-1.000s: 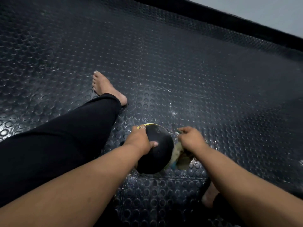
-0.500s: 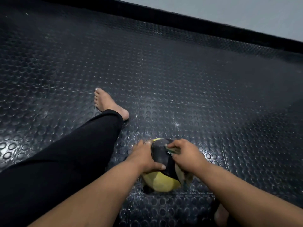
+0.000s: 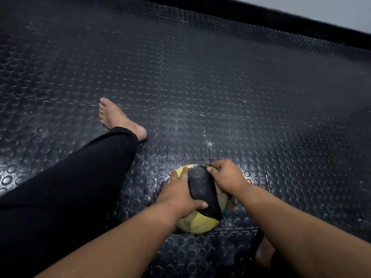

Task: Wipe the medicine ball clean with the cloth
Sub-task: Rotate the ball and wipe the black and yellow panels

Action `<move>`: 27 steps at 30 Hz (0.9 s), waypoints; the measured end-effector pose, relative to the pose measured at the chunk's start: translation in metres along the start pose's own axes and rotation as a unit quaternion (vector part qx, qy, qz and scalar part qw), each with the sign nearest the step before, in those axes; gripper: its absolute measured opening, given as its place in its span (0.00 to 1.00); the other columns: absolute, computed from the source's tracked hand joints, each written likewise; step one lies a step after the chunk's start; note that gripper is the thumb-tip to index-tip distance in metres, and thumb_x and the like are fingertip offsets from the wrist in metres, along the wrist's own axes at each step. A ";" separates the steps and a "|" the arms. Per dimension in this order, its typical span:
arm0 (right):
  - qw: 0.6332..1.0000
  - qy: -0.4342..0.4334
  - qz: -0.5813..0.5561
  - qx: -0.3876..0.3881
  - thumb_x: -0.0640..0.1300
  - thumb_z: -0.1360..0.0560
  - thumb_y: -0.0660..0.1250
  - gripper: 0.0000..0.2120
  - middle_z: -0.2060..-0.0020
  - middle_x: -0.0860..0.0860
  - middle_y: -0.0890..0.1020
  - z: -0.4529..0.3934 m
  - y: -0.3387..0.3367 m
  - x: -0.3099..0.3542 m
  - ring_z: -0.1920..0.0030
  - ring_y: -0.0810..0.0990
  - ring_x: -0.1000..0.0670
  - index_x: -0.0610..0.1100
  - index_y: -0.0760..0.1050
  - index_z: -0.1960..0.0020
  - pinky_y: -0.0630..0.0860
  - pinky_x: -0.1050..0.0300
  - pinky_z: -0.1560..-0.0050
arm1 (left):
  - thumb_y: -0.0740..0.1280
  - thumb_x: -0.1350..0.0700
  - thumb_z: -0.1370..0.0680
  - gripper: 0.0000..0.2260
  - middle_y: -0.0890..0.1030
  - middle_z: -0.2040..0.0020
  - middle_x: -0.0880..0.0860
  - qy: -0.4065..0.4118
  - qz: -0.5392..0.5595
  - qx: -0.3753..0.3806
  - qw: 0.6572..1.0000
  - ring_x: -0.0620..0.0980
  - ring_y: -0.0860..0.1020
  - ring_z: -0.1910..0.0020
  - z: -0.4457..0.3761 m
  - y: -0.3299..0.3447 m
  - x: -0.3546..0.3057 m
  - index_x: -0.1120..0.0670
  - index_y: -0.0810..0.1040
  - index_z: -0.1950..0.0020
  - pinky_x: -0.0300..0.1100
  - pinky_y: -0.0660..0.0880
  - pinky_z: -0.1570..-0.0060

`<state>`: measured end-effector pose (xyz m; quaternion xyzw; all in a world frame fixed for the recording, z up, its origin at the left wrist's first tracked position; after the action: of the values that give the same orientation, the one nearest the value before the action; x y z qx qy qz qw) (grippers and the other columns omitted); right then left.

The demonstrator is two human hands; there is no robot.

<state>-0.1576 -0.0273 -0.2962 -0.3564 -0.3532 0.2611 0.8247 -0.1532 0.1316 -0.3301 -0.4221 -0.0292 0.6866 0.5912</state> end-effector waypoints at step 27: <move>0.994 -0.042 -0.020 -0.103 0.43 0.25 0.64 0.13 0.48 0.47 0.80 0.019 -0.014 0.015 0.47 0.78 0.46 0.44 0.78 0.41 0.71 0.60 0.47 | 0.78 0.40 0.34 0.47 0.60 0.26 0.53 -0.026 0.016 -0.013 0.999 0.57 0.68 0.30 0.008 -0.004 -0.012 0.45 0.55 0.22 0.49 0.69 0.33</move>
<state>-0.1599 -0.0182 -0.2698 -0.4211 -0.4198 0.2220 0.7727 -0.1554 0.1269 -0.3164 -0.4119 -0.0469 0.7065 0.5736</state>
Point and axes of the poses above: each hand's wrist, its own z-axis away from the middle knuckle, its own y-axis out of the palm, x = y × z, the point moved 10 cm from there along -z, towards the middle knuckle
